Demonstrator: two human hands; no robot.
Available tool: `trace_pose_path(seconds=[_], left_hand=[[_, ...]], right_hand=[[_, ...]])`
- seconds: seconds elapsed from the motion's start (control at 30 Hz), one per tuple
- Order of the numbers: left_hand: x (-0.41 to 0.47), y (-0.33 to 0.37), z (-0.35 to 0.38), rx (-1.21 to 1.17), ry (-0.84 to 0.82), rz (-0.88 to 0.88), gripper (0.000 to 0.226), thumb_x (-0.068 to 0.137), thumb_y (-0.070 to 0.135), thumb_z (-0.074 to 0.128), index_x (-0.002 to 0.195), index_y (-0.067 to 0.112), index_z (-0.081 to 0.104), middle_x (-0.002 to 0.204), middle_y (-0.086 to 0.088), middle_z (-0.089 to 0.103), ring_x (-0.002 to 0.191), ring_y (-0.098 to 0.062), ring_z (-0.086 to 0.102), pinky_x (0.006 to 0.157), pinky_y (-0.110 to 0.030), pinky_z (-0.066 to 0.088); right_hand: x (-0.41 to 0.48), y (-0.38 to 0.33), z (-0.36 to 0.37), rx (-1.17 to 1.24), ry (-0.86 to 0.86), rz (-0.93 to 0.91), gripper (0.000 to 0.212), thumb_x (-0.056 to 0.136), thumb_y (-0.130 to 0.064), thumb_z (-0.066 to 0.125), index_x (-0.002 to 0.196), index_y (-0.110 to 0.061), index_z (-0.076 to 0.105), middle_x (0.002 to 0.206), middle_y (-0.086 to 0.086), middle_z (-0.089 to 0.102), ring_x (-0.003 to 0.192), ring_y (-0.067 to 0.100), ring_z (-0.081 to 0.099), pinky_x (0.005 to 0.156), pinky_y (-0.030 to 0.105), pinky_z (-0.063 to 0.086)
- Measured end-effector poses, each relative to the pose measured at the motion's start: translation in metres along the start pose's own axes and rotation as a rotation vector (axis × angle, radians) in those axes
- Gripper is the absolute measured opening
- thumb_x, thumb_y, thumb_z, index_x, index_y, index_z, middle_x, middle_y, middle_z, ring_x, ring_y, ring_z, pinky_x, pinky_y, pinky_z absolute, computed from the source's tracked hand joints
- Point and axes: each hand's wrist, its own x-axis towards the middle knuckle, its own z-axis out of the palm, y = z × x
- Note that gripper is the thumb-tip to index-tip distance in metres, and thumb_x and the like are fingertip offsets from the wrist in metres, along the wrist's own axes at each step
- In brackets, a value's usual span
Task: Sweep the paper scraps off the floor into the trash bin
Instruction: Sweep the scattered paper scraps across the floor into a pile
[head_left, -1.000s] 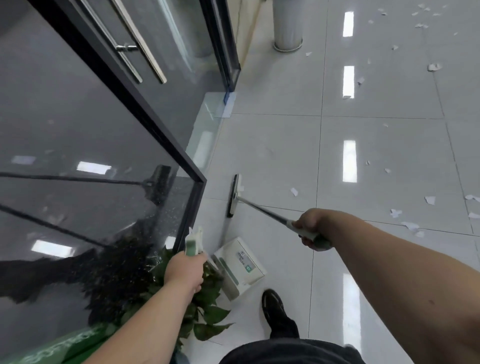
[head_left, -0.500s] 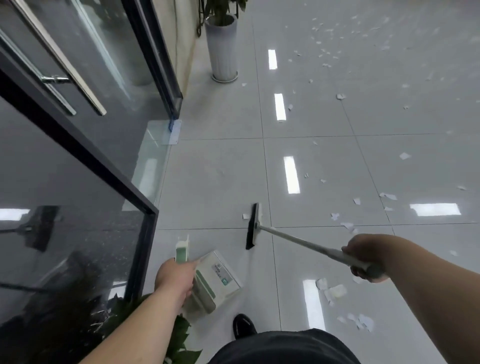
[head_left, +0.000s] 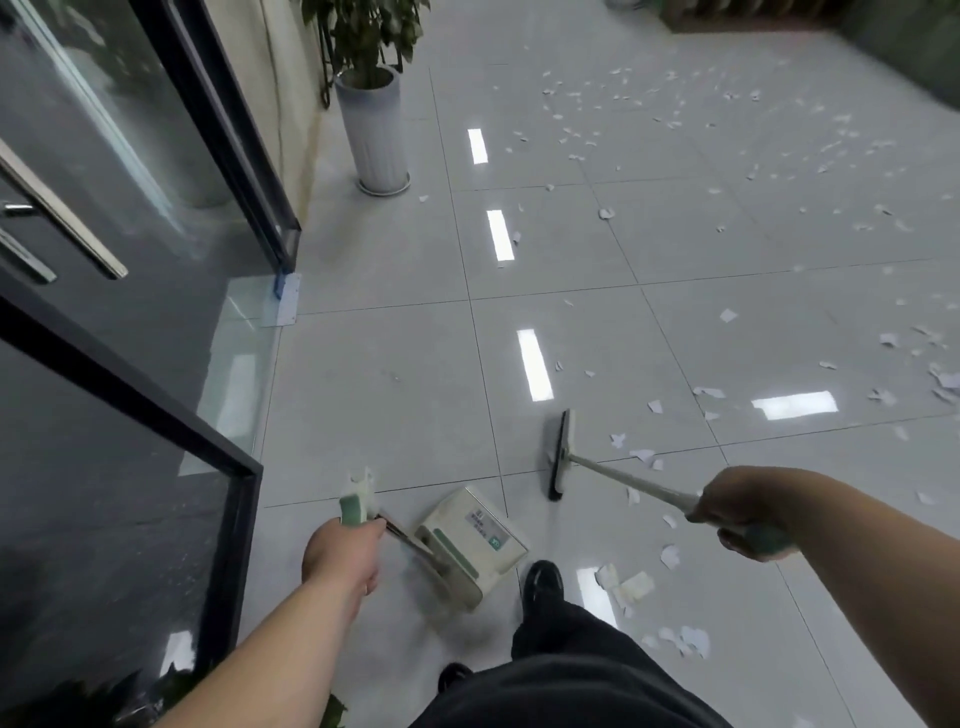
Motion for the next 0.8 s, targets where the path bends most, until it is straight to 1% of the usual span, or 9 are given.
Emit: trace_pose_path(seconds=[0.1,0.2,0.3,0.37,0.43,0.5,0.57,0.7,0.8], left_hand=[[0.005,0.006,0.001,-0.033,0.002,-0.014,0.017,0.092,0.019,0.069,0.092,0.002,0.064,0.060,-0.013,0.049,0.046,-0.021,0.042,0.056,-0.030,0.040],[0.016,0.015,0.000,-0.104,0.015,-0.057,0.019,0.093,0.019,0.069,0.095,0.000,0.066,0.062,-0.012,0.046,0.046,-0.020,0.039,0.049,-0.025,0.036],[0.029,0.028,-0.002,-0.150,0.016,-0.080,0.017,0.094,0.021,0.071,0.097,0.004,0.068,0.065,-0.009,0.047,0.050,-0.020,0.039,0.048,-0.025,0.037],[0.039,0.036,-0.002,-0.164,0.019,-0.097,0.016,0.093,0.021,0.071,0.097,0.006,0.069,0.064,-0.008,0.046,0.049,-0.020,0.037,0.047,-0.026,0.036],[0.047,0.045,-0.001,-0.176,0.038,-0.130,0.015,0.093,0.021,0.069,0.098,0.006,0.068,0.063,-0.007,0.044,0.046,-0.019,0.036,0.046,-0.026,0.034],[0.054,0.057,-0.001,-0.201,0.064,-0.155,0.014,0.094,0.020,0.068,0.099,0.007,0.068,0.064,-0.007,0.044,0.046,-0.018,0.035,0.044,-0.026,0.033],[0.061,0.072,0.000,-0.220,0.100,-0.169,0.013,0.094,0.020,0.068,0.100,0.008,0.069,0.068,-0.007,0.045,0.049,-0.017,0.038,0.044,-0.026,0.034],[0.076,0.101,0.003,-0.222,0.163,-0.230,0.019,0.096,0.025,0.068,0.097,0.006,0.068,0.064,-0.006,0.046,0.053,-0.019,0.041,0.052,-0.029,0.039],[0.087,0.122,0.014,-0.191,0.208,-0.253,0.023,0.097,0.026,0.067,0.092,0.003,0.066,0.060,-0.006,0.045,0.050,-0.019,0.039,0.052,-0.030,0.038]], right_hand=[[0.000,-0.024,0.008,0.029,-0.045,-0.039,0.016,0.095,-0.004,0.065,0.104,-0.001,0.052,0.095,0.013,0.048,0.072,0.022,0.047,0.053,0.026,0.041],[0.008,-0.060,0.025,-0.035,-0.134,-0.069,0.020,0.096,-0.010,0.065,0.109,-0.006,0.050,0.090,0.008,0.047,0.066,0.020,0.044,0.044,0.018,0.040],[0.021,-0.106,0.045,-0.076,-0.210,-0.122,0.022,0.097,-0.013,0.065,0.111,-0.007,0.050,0.090,0.007,0.046,0.067,0.020,0.044,0.036,0.016,0.039],[0.035,-0.140,0.060,-0.115,-0.245,-0.155,0.025,0.096,-0.015,0.067,0.113,-0.004,0.051,0.092,0.011,0.049,0.067,0.021,0.047,0.038,0.018,0.042],[0.050,-0.177,0.075,-0.165,-0.277,-0.179,0.025,0.096,-0.017,0.068,0.110,-0.003,0.053,0.091,0.014,0.052,0.066,0.021,0.050,0.042,0.019,0.044],[0.065,-0.215,0.089,-0.179,-0.319,-0.201,0.022,0.096,-0.017,0.067,0.108,-0.004,0.054,0.093,0.014,0.052,0.068,0.020,0.051,0.044,0.020,0.045],[0.079,-0.252,0.101,-0.185,-0.356,-0.215,0.023,0.096,-0.017,0.067,0.111,-0.005,0.054,0.096,0.013,0.053,0.069,0.019,0.053,0.047,0.021,0.047],[0.103,-0.309,0.113,-0.205,-0.411,-0.208,0.030,0.097,-0.016,0.064,0.121,-0.005,0.052,0.095,0.011,0.053,0.066,0.017,0.053,0.054,0.026,0.048],[0.117,-0.336,0.100,-0.175,-0.411,-0.165,0.029,0.098,-0.017,0.063,0.122,-0.005,0.051,0.095,0.010,0.053,0.066,0.016,0.053,0.052,0.024,0.048]])
